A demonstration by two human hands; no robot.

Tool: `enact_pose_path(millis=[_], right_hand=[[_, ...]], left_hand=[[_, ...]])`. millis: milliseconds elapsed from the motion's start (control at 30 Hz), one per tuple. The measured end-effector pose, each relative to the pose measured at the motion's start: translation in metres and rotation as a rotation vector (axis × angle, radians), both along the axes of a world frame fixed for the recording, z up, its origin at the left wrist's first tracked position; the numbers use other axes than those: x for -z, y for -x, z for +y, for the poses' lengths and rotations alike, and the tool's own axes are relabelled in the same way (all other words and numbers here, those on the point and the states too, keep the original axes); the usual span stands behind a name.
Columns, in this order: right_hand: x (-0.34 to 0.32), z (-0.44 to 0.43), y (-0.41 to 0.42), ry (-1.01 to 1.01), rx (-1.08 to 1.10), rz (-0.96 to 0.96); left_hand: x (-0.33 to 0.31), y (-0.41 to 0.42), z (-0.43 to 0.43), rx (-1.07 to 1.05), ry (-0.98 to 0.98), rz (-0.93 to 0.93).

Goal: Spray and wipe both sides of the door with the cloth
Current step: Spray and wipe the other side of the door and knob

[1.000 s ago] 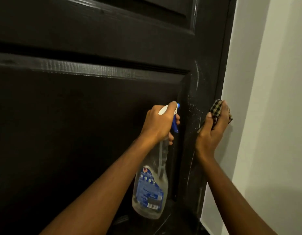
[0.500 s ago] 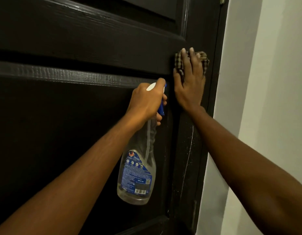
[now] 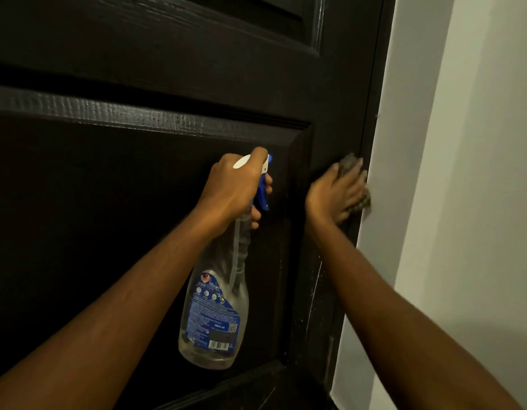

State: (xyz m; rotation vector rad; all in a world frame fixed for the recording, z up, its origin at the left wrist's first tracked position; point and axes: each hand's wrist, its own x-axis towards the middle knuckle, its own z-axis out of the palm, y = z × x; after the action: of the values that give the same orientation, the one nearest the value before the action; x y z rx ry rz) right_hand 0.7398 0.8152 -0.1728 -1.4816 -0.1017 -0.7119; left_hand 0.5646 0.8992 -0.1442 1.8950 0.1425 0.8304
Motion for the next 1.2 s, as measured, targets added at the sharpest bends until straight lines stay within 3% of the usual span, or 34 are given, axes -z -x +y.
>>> enact_pose_path(millis=[133, 267, 367, 467, 600, 667, 733, 800, 867, 1033, 1200], right_hand=[[-0.059, 0.007, 0.005, 0.299, 0.019, -0.402], [0.018, -0.002, -0.015, 0.621, 0.106, -0.746], [0.113, -0.012, -0.023, 0.513, 0.036, -0.602], [0.187, -0.014, -0.012, 0.211, 0.049, -0.216], [0.17, -0.002, -0.001, -0.084, 0.022, 0.107], [0.141, 0.003, 0.002, -0.101, 0.007, 0.099], [0.137, 0.003, 0.001, 0.098, 0.024, -0.14], [0.167, -0.001, -0.002, 0.337, 0.029, -0.402], [0.221, -0.002, -0.005, 0.447, 0.007, -0.455], [0.319, 0.005, 0.019, 0.062, -0.016, 0.054], [0.263, 0.007, 0.018, -0.222, -0.051, 0.258]], left_hand=[[0.0, 0.002, 0.005, -0.022, 0.001, -0.01], [0.01, 0.004, 0.009, -0.026, -0.007, 0.001], [0.024, 0.004, 0.008, -0.011, -0.003, 0.01], [0.045, 0.004, 0.004, 0.007, -0.006, 0.043], [0.08, -0.001, -0.002, 0.037, -0.025, 0.063], [0.095, -0.002, -0.003, 0.032, -0.031, 0.057], [0.109, -0.003, -0.002, 0.033, -0.025, 0.047], [0.123, -0.002, -0.001, 0.034, -0.024, 0.04], [0.136, -0.002, -0.001, 0.04, -0.023, 0.035], [0.169, -0.001, -0.001, 0.054, -0.013, 0.074], [0.179, 0.005, 0.003, 0.075, -0.018, 0.102]])
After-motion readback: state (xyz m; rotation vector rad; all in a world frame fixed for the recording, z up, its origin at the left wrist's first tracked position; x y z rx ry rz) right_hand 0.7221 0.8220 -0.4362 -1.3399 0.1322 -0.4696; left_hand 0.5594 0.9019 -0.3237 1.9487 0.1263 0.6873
